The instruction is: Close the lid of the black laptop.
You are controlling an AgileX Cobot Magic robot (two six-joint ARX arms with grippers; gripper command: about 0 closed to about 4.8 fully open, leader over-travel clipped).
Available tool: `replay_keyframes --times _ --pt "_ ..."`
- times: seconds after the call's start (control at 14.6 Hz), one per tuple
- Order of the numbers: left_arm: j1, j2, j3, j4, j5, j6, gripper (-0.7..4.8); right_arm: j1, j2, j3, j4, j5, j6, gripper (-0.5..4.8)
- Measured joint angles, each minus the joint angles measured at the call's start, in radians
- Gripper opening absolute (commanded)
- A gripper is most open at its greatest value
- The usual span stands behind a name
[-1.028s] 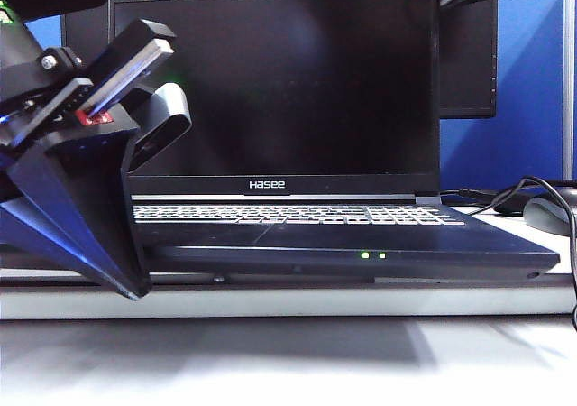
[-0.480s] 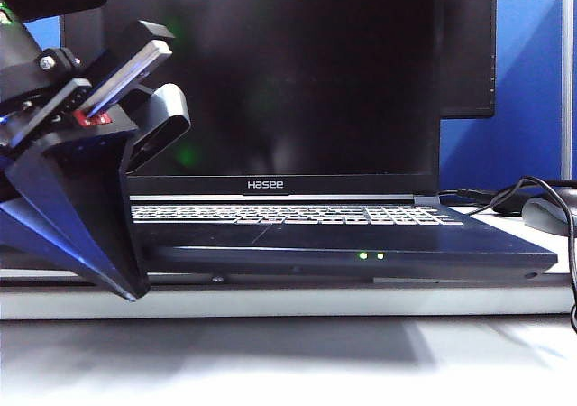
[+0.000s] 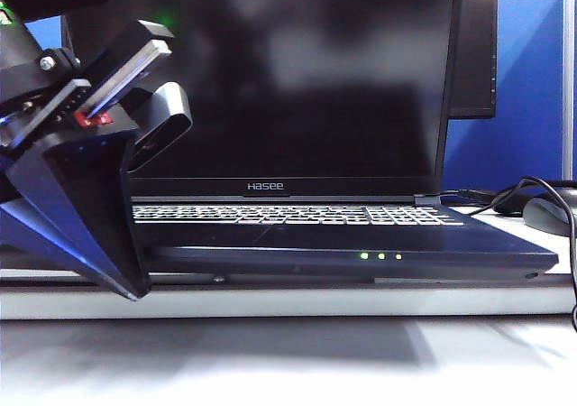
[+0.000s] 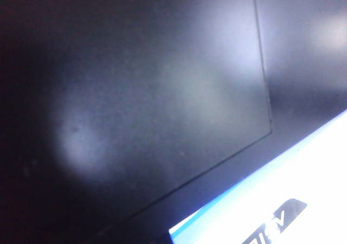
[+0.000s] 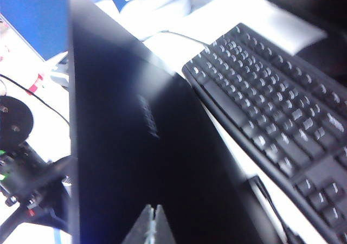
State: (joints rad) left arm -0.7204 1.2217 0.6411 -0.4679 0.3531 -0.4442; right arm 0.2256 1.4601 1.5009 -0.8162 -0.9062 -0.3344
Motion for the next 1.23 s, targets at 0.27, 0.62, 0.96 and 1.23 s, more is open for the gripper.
replay_keyframes --times 0.27,0.62,0.96,1.23 --pt "0.0 0.0 0.0 0.0 0.0 0.01 0.04 0.023 0.0 0.0 -0.109 0.04 -0.028 -0.01" --pt "0.0 0.0 0.0 0.0 0.0 0.014 0.04 0.031 0.0 -0.002 -0.216 0.048 -0.056 -0.01" --pt "0.0 0.001 0.0 0.001 0.0 0.023 0.04 0.151 0.047 -0.003 -0.159 0.084 -0.034 -0.01" --pt "0.0 0.001 0.0 0.001 0.003 0.025 0.04 0.167 0.076 -0.004 -0.097 0.084 0.014 -0.01"
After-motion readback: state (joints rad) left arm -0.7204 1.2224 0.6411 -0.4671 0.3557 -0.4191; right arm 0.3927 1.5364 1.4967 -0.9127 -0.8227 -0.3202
